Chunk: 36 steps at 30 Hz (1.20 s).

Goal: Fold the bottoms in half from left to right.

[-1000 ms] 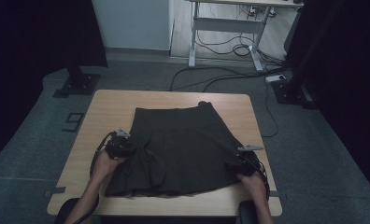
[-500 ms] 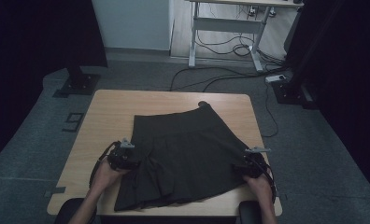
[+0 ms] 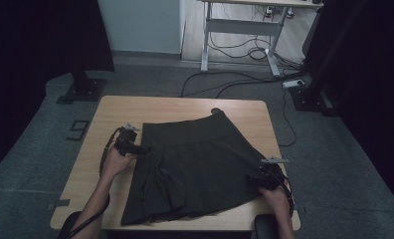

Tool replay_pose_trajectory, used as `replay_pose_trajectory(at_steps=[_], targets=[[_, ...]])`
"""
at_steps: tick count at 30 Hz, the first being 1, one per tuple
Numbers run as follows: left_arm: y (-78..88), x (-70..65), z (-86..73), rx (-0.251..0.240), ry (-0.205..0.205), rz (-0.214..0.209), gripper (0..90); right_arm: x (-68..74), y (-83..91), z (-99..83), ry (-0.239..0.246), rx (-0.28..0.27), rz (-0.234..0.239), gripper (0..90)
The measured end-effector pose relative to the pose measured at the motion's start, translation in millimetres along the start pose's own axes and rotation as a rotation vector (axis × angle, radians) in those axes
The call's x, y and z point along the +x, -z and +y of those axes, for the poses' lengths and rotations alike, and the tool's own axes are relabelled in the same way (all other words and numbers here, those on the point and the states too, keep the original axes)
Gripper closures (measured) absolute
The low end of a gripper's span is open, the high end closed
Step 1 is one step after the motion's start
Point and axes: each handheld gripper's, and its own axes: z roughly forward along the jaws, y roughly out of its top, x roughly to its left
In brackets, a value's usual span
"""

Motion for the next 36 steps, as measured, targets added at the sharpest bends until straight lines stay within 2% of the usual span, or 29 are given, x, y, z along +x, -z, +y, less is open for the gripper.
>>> replay_pose_trajectory(at_steps=[3, 8, 15, 19, 20, 21, 25, 32, 36], targets=[[-9.6, 6.7, 6.8, 0.008, 0.015, 0.013, 13.3, 0.0, 0.0, -0.1, 0.0, -0.001, 0.0, 13.2], [-27.0, 19.3, 12.5, 0.02, 0.042, 0.055, 4.7, -0.1, -0.3, -0.3, 0.0, -0.003, 0.002, 12.7], [-44.0, 30.0, 13.0, 0.023, 0.076, 0.071, 1.2, -0.2, -0.7, -0.5, 0.001, -0.007, 0.002, 12.1], [-48.2, 32.1, 10.1, 0.015, 0.071, 0.08, 2.3, 0.2, -1.5, -1.5, 0.003, -0.016, 0.004, 9.8], [-49.8, 32.3, 8.6, 0.011, 0.064, 0.086, 1.1, 0.8, -1.9, -1.7, 0.003, -0.018, 0.005, 8.8], [-51.7, 30.8, 6.9, 0.004, 0.038, 0.102, 0.4, 1.3, -2.4, -1.8, 0.005, -0.018, 0.003, 8.0], [-52.5, 30.8, 3.6, -0.023, 0.028, 0.1, 0.0, 2.0, -3.1, -1.3, 0.009, -0.014, 0.003, 7.1], [-51.6, 29.6, 1.4, -0.032, 0.043, 0.112, 0.0, 0.7, -2.5, -0.9, 0.021, -0.009, 0.014, 7.2], [-51.6, 29.6, 1.4, -0.033, 0.043, 0.112, 0.0, 0.2, -0.8, 0.1, 0.034, 0.001, 0.039, 4.6]])
